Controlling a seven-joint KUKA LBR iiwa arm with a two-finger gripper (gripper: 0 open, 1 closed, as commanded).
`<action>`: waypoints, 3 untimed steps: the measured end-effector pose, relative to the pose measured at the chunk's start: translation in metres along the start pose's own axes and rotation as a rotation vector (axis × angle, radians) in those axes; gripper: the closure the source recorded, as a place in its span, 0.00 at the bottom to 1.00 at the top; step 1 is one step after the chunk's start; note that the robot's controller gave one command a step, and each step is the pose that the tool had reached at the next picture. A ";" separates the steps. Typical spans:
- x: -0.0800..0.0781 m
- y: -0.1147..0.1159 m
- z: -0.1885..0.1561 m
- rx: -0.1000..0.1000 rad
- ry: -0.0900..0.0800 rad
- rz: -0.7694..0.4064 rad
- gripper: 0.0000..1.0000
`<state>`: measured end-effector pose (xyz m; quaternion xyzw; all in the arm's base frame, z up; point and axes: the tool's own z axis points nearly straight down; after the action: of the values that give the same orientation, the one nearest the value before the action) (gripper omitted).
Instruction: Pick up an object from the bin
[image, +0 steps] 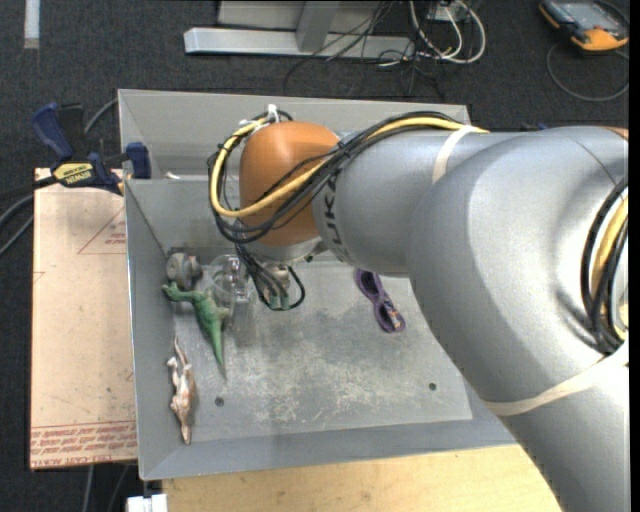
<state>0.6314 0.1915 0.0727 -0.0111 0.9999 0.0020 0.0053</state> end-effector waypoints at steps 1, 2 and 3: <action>0.002 0.000 0.002 0.001 0.006 0.001 0.00; 0.002 0.000 0.002 0.000 0.006 0.001 0.00; 0.006 0.015 -0.023 -0.002 0.001 -0.029 0.00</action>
Offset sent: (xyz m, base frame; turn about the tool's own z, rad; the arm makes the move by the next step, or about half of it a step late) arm 0.0000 0.0000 0.0000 0.0000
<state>0.6253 0.2065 0.0962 -0.0255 0.9997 0.0030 0.0049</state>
